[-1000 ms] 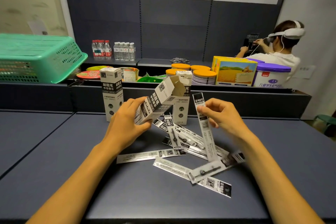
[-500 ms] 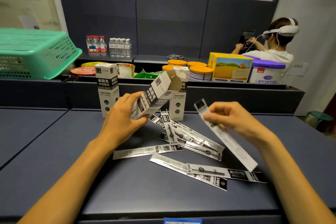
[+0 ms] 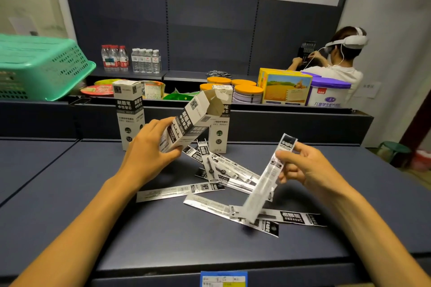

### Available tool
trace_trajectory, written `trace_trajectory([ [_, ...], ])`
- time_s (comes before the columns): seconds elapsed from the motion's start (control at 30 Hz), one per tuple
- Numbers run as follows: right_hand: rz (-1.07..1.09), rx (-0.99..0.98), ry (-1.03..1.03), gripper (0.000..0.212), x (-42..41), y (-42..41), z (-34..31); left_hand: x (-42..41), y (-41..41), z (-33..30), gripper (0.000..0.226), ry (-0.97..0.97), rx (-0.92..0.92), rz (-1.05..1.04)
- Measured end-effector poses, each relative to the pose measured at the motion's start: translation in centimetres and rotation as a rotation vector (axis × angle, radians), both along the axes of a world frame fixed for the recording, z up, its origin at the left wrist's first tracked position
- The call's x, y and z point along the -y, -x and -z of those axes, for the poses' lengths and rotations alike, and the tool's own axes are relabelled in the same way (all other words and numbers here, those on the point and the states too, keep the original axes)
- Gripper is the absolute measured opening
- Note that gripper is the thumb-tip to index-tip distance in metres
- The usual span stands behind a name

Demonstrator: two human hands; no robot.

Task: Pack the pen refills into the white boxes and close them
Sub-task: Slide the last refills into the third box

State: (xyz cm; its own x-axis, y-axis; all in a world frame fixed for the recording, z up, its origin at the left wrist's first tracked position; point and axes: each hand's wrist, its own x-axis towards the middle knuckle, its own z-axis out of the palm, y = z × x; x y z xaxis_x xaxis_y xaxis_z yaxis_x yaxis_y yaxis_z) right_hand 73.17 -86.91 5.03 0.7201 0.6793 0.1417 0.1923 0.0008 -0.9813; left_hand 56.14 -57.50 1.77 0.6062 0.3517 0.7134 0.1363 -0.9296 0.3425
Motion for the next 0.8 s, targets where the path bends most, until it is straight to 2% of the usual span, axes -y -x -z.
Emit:
trace_trajectory([
  [0.13, 0.102, -0.008, 0.079, 0.014, 1.3, 0.2, 1.1, 0.0, 0.0, 0.0, 0.074, 0.005, -0.003, -0.003],
  [0.23, 0.171, 0.227, 0.405, 0.031, 3.0, -0.2, 1.9, 0.0, 0.0, 0.0, 0.075, 0.003, -0.008, -0.006],
  [0.3, 0.186, 0.406, 0.635, 0.031, 4.3, -0.3, 2.2, 0.0, 0.0, 0.0, 0.075, 0.003, -0.006, -0.003],
  [0.37, 0.187, 0.569, 0.78, 0.028, 5.3, -0.3, 2.1, 0.1, 0.0, 0.0, 0.074, 0.006, -0.006, 0.0],
  [0.47, 0.064, 0.655, 0.822, 0.027, 6.1, -0.4, 1.6, 0.2, 0.0, -0.1, 0.074, 0.003, -0.007, 0.005],
  [0.53, -0.091, 0.655, 0.862, 0.037, 6.3, -0.4, 1.6, 0.4, 0.0, -0.1, 0.074, 0.005, -0.009, 0.009],
  [0.6, -0.159, 0.667, 0.891, 0.046, 6.4, -0.5, 1.8, 0.5, 0.1, 0.0, 0.074, 0.003, -0.009, 0.009],
  [0.8, -0.173, 0.643, 0.783, 0.013, 6.1, -0.4, 1.8, 0.5, 0.1, 0.0, 0.073, 0.014, -0.01, 0.002],
])
